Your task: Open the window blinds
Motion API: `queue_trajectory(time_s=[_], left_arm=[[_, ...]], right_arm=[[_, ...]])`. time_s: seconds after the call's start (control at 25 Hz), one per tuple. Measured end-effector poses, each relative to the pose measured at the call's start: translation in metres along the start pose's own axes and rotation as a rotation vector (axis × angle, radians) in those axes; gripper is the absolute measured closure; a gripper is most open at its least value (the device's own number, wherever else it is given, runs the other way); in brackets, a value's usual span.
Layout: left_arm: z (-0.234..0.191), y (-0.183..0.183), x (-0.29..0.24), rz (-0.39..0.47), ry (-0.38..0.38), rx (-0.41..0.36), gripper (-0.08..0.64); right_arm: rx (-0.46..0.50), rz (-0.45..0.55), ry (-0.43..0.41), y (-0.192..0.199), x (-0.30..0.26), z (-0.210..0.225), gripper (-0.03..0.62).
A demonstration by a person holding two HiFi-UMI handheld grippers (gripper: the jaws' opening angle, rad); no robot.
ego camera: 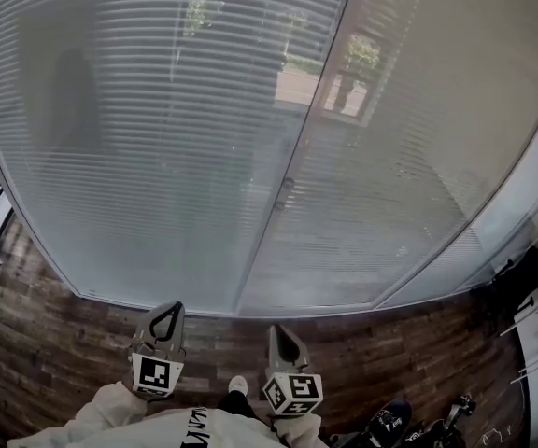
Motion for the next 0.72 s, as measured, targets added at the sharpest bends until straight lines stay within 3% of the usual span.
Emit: queue_trajectory(time_s=[0.28, 0.72], left_arm=[[0.023, -0.011, -0.050, -0.016, -0.023, -0.019, 0.560], [0.044, -0.015, -0.100, -0.053, -0.128, -0.031, 0.560]], right_arm=[[-0.005, -0.008, -0.033, -0.013, -0.024, 0.054, 0.591], [0.021, -0.007, -0.140, -0.033, -0.065, 0.112, 0.591]])
Point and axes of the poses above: the fingertips, and each gripper's own axes: x backward along the fingers, z to its right, y out of its underside, the point moved 8 cm from there along x, backward along the fingers, and after that the axes turned 10 degrees about -y, right-handed, at the moved point
